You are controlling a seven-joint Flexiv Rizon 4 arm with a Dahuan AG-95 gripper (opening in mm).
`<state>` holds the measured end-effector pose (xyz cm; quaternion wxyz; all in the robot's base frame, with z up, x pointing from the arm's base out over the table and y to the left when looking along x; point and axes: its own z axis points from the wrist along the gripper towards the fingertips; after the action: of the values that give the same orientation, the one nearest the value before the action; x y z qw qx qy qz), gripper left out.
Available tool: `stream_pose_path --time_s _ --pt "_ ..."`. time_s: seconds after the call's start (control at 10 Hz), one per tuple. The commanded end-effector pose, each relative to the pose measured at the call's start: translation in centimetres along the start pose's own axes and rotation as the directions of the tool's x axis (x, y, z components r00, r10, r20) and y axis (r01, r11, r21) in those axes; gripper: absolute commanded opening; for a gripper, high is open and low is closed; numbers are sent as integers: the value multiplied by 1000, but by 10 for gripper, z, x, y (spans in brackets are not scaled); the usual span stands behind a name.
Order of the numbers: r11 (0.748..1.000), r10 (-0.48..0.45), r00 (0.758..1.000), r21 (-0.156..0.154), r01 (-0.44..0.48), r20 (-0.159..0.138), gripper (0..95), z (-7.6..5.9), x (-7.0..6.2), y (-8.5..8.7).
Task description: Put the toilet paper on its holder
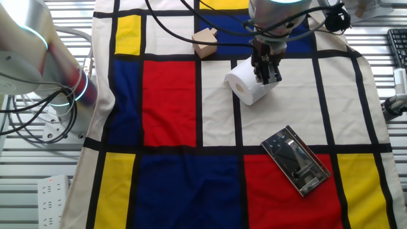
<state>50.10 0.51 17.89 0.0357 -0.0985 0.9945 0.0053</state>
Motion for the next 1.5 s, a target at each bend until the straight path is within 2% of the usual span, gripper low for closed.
stream_pose_path --time_s 0.1,0.3,0.5,0.6,0.7,0.8,0.9,1.3,1.5 --pt "999 -34 999 -4 34 -11 0 -1 1 1" --pt "998 -58 998 -11 58 -15 0 -1 1 1" --pt "990 -138 990 -25 138 -11 0 -1 1 2" --pt "951 -309 951 -15 309 -9 0 -1 0 4" --pt "910 -415 910 -16 414 -2 0 0 -1 6" --pt "884 -468 884 -13 468 1 0 0 -1 9" --pt "870 -494 870 -4 494 -8 0 0 -2 14" --pt "875 -484 875 3 485 -22 0 0 -19 34" --pt "884 -468 884 4 468 -24 0 9 -32 55"
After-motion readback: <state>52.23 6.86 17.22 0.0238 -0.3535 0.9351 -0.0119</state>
